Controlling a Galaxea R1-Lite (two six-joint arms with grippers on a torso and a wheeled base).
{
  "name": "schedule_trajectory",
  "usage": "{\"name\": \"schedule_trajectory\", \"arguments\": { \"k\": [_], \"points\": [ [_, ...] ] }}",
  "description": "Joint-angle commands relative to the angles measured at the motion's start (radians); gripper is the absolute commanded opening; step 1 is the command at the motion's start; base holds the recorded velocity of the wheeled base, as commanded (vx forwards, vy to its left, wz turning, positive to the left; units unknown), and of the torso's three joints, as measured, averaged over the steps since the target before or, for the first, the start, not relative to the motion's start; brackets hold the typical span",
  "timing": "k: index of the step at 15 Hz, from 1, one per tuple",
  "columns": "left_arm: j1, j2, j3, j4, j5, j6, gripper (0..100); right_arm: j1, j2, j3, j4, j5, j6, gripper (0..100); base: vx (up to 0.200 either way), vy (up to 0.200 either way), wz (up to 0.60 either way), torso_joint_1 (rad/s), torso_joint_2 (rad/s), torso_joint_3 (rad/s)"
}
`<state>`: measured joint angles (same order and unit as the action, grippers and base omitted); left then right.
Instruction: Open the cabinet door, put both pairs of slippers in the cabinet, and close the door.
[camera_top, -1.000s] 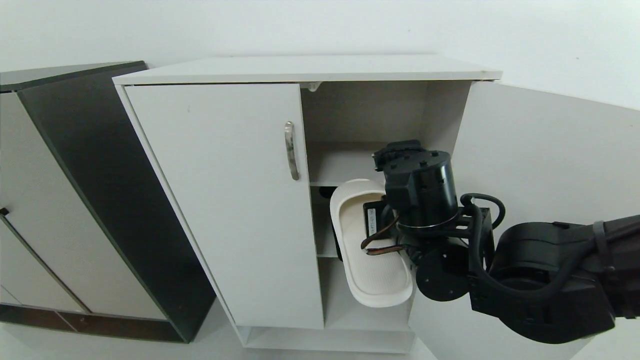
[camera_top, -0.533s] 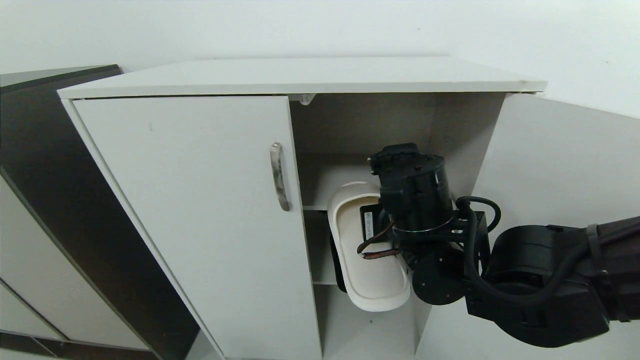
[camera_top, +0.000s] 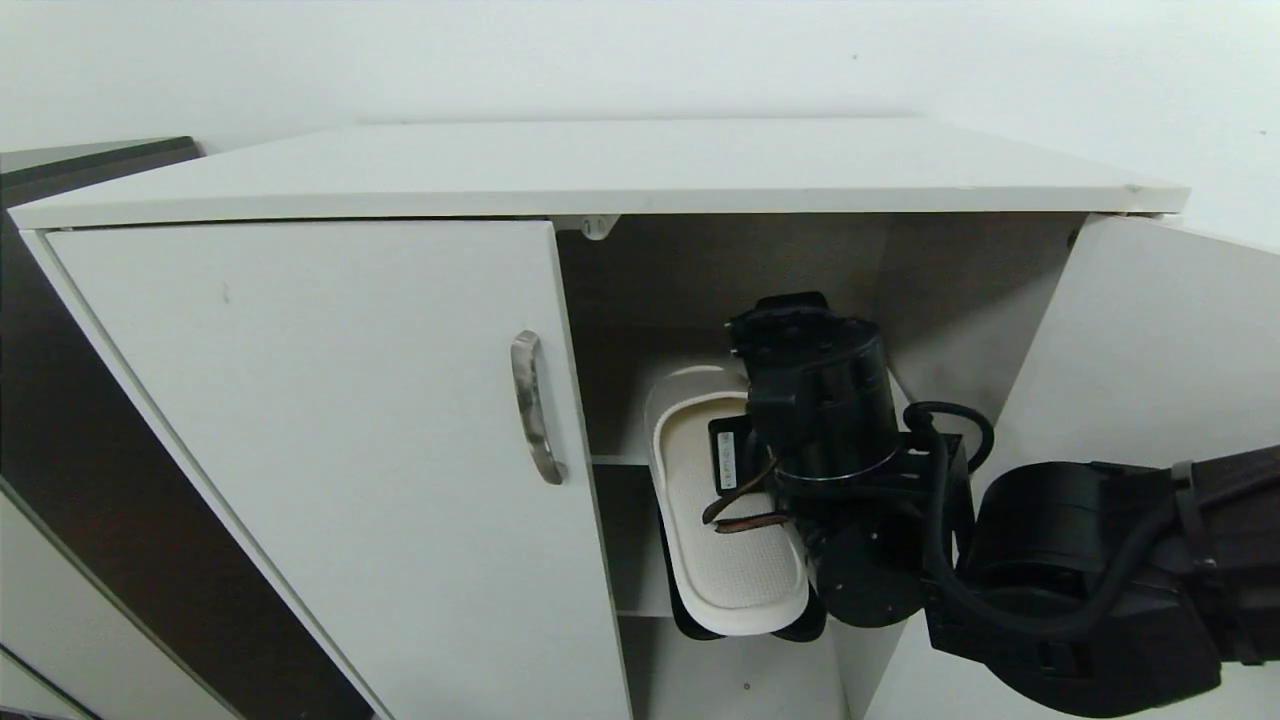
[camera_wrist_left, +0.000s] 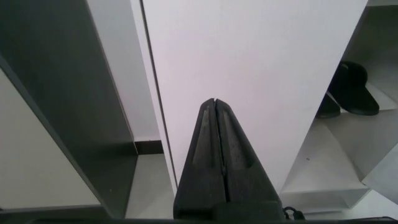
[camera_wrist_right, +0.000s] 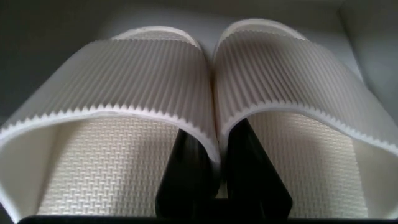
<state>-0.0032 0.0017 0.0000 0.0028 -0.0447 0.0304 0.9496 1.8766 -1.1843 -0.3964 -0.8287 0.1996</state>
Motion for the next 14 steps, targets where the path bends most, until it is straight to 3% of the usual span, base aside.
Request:
{"name": "schedule_trajectory", "arguments": {
  "k": [1, 7, 14],
  "points": [
    [0.000, 0.000, 0.000, 0.000, 0.000, -0.001, 0, -0.005, 0.009, -0.002, 0.001, 0.002, 0.003, 0, 0.000, 0.000, 0.00, 0.000, 0.00, 0.000],
    [0.000, 0.000, 0.000, 0.000, 0.000, 0.000, 0, -0.080, 0.062, -0.054, -0.012, 0.056, 0.009, 0, 0.000, 0.000, 0.00, 0.000, 0.00, 0.000],
    [0.000, 0.000, 0.000, 0.000, 0.000, 0.000, 0, -0.127, 0.153, -0.262, 0.100, 0.059, 0.003, 0, 0.000, 0.000, 0.00, 0.000, 0.00, 0.000]
  ]
}}
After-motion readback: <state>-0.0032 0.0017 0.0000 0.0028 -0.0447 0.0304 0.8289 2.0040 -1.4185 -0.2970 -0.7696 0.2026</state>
